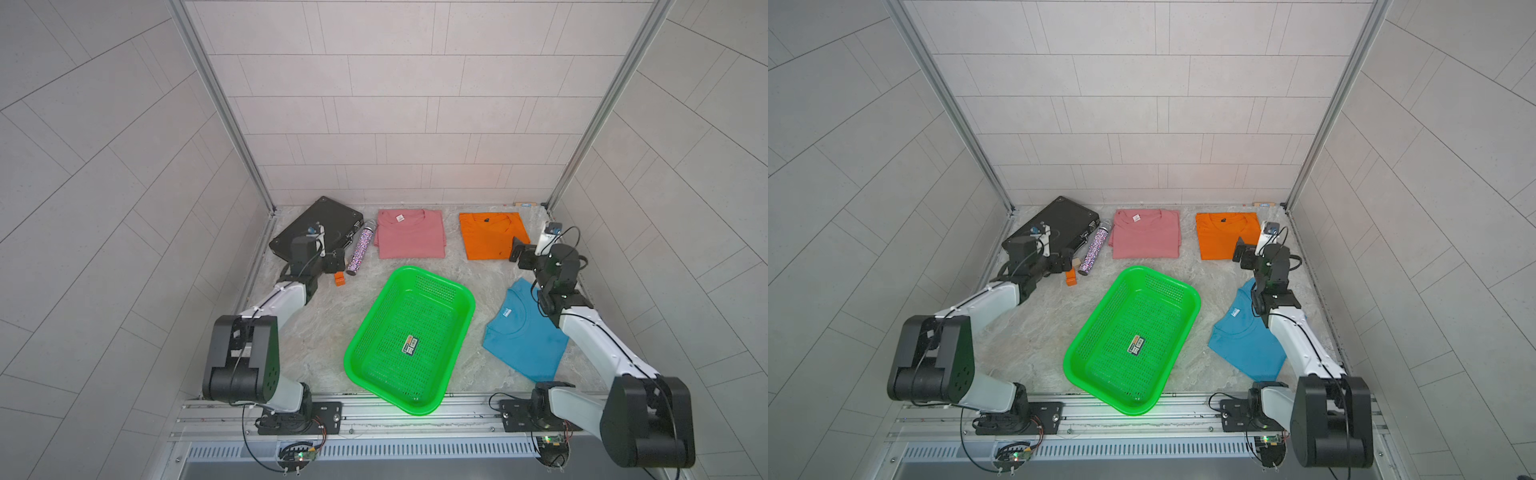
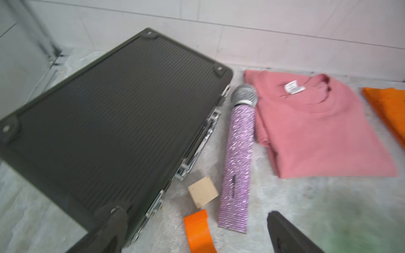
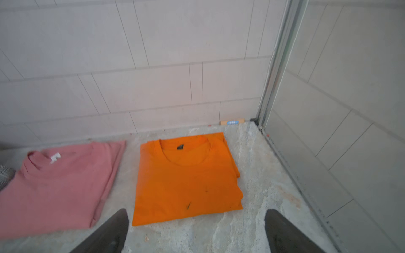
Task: Put the folded t-shirts into the basket
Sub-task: Adjust the bin at the center of the board.
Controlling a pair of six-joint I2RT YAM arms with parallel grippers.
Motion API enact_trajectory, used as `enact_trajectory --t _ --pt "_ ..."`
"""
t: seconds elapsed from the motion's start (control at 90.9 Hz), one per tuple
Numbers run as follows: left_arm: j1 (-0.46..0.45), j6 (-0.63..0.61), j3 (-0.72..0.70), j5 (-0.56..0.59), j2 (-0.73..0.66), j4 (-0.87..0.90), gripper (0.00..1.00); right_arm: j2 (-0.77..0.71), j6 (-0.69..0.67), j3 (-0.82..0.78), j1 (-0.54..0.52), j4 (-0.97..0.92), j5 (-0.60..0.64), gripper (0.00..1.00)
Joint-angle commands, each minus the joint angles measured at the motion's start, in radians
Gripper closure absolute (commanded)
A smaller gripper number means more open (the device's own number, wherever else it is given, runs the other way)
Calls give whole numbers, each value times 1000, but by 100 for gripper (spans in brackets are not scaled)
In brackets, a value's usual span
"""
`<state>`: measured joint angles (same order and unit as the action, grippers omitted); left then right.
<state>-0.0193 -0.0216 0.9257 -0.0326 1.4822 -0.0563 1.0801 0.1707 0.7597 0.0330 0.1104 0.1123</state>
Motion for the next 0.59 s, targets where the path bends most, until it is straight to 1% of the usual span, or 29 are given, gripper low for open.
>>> enact_trajectory --t 0.0,0.044,0.066,0.143,0.187,0.242,0.297,0.33,0.396,0.462,0.528,0.583 --pt "1 -143 160 -238 -25 558 0 -70 233 67 1 -488 226 0" --pt "0 -208 233 -289 -25 701 0 -90 389 81 4 -599 315 0" --pt "0 -243 266 -310 -23 769 0 -99 406 84 12 -621 306 0" --pt "1 -345 349 -370 -18 985 0 -122 332 97 32 -629 97 0" --pt "-1 -401 365 -408 -18 1082 0 -115 298 104 29 -621 -41 3" --pt "1 -450 358 -462 -26 1159 0 -81 260 122 -10 -620 -167 6" --pt "-1 -492 341 -519 -43 1209 0 -39 204 154 -125 -647 -195 5" --pt "-2 -517 328 -547 -50 1230 0 -14 152 171 -207 -658 -195 1" --pt "-10 -565 314 -597 -62 1278 0 35 37 194 -363 -666 -215 0" --pt "-30 -581 301 -607 -74 1294 0 87 -71 230 -526 -684 -159 0" --pt "-54 -570 292 -570 -87 1270 0 149 -160 274 -614 -714 -120 0" --pt "-74 -531 276 -523 -94 1224 0 208 -207 313 -634 -740 -113 0"
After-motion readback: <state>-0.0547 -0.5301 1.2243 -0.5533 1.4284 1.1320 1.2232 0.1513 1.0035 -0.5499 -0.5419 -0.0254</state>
